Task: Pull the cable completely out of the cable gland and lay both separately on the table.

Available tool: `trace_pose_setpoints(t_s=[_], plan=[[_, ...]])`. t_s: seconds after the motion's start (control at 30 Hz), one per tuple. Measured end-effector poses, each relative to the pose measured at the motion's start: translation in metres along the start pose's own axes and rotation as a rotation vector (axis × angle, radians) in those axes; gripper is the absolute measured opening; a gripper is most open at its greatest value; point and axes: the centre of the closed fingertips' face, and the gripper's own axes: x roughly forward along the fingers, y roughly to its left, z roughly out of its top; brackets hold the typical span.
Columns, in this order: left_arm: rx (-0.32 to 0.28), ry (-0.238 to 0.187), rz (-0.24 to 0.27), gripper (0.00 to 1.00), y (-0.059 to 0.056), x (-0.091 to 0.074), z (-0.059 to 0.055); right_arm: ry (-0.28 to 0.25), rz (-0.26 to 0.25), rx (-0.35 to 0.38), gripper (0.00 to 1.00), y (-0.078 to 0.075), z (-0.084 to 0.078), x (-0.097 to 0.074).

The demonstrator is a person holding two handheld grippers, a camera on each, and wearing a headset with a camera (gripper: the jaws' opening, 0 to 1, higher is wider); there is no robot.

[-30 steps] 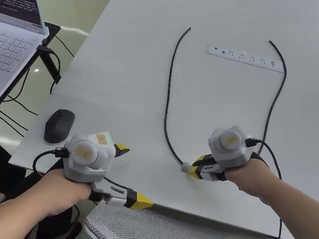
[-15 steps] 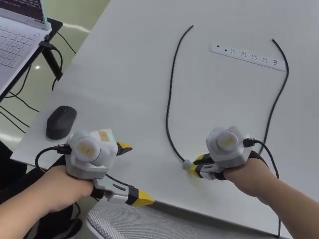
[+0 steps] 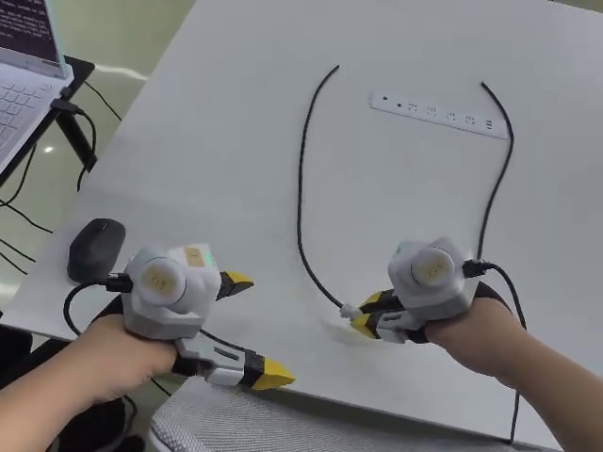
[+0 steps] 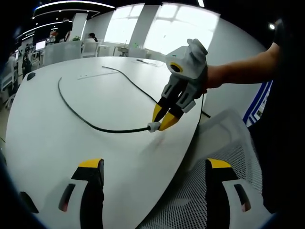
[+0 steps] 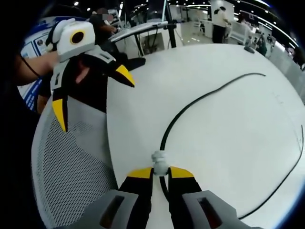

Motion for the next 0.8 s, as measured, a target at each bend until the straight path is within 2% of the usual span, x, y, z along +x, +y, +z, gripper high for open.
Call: trace_pose_setpoints(t_s=[0.3,0.5,0.67,0.8], plan=[[0.050,-0.036,-0.042,0.86,-0.012,0.008,0.034,-0.037,-0.005,-0.023,0.06,0.004,0.015,-0.038],[0.111,-0.079,-0.069,0.82,-0.021,0.013,0.067,-0.059,-0.009,-0.058,0.06,0.009,0.025,-0.065],[0.151,-0.090,-0.102,0.80,-0.029,0.021,0.083,-0.047,0.004,-0.113,0.06,0.014,0.026,-0.076],[0.178,-0.086,-0.132,0.78,-0.036,0.031,0.089,-0.040,0.006,-0.150,0.06,0.017,0.027,-0.085]])
